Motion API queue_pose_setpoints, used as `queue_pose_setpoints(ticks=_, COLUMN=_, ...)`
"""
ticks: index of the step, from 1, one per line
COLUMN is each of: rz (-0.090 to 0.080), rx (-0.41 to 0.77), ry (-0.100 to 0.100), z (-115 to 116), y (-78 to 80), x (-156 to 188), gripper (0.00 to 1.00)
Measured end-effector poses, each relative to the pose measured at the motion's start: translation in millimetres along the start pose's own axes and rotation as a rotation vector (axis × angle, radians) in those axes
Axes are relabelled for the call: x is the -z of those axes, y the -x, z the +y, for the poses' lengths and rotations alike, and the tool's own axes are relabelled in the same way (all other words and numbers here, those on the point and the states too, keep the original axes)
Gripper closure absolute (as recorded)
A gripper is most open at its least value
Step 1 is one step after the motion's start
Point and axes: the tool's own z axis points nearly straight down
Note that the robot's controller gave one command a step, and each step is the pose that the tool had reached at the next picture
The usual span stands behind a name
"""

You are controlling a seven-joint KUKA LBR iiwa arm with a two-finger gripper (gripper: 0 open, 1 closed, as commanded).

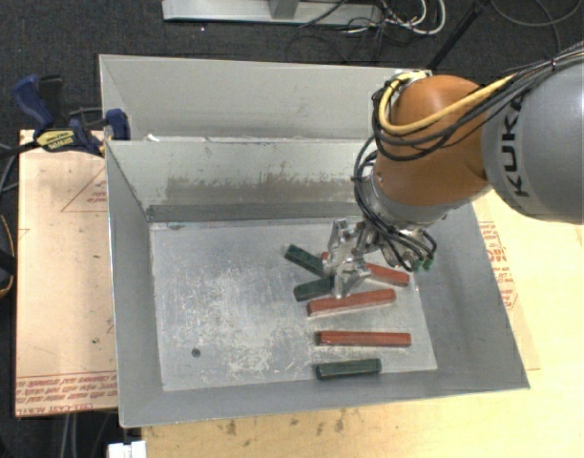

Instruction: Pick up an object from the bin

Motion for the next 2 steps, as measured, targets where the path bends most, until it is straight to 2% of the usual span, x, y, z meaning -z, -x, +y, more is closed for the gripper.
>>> queue_pose_setpoints(ticks=1, rz=0.004, rx=0.013, ry=0.002, z=0, y=-2.2, x=3, gripper=1.00)
queue_pose_setpoints(ticks=2, rz=-0.007, rx=0.237, ry=-0.003, z=21, y=-8.4, x=18, gripper=1.00)
